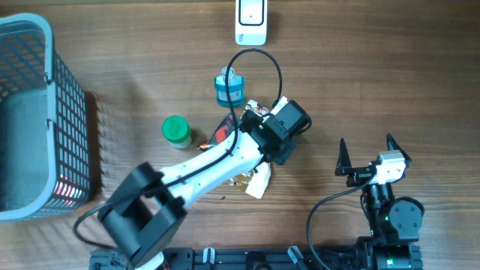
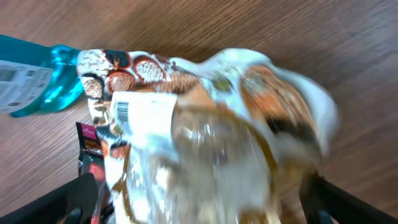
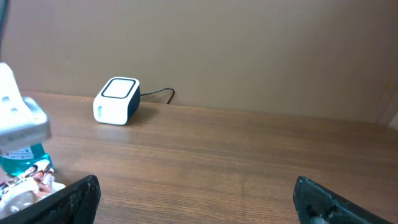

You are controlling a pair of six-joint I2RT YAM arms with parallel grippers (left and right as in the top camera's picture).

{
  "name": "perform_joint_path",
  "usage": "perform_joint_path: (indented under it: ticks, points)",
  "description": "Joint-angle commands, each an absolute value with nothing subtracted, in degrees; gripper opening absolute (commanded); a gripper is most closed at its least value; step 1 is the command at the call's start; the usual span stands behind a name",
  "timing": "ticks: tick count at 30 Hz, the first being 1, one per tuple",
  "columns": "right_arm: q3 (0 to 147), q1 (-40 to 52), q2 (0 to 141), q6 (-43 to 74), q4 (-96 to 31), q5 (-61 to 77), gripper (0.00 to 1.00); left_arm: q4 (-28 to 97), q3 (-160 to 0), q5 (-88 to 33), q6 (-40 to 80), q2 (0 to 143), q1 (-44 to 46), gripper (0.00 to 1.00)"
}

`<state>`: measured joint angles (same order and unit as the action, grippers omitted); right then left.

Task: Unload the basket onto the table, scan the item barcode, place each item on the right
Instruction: 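Lift the bean bag out and place it on the table, then reach into the basket and grasp the small red-white packet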

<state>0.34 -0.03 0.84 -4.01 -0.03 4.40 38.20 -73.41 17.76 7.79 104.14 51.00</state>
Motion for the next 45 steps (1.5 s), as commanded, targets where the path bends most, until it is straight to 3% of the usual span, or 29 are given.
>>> perform_joint_path:
  ticks: [1,5,9,12,17,24,31,39,45]
  points:
    - [0.30,0.05,0.54,-4.47,0.12,3.88,1.00,40.51,-78.30,17.21,8.08,94.43,52.69,1.00]
    - [0.30,0.03,0.54,-4.45,0.12,3.88,1.00,43.62,-83.70,10.26,8.16,81.69,52.53,1.00]
    - [0.30,0.05,0.54,-4.45,0.12,3.88,1.00,48.86,-89.08,15.77,9.50,67.40,45.23,1.00]
    - [0.30,0.03,0.54,-4.45,0.12,3.88,1.00,53.30,-90.35,16.80,13.67,58.89,30.24,1.00]
    - [0.30,0.03,0.54,-4.45,0.12,3.88,1.00,55.05,-90.35,15.59,25.34,49.89,-3.51,1.00]
    - [0.30,0.03,0.54,-4.45,0.12,3.88,1.00,59.53,-90.35,2.20,27.79,58.94,-32.14,1.00]
    - [0.30,0.05,0.54,-4.45,0.12,3.88,1.00,65.30,-90.35,-0.64,41.19,75.75,-43.40,1.00]
    - [0.30,0.03,0.54,-4.47,0.12,3.88,1.00,66.87,-90.26,2.63,37.58,87.90,-43.42,1.00]
    - [0.30,0.03,0.54,-4.47,0.12,3.88,1.00,63.64,-86.78,4.47,21.12,93.89,-43.42,1.00]
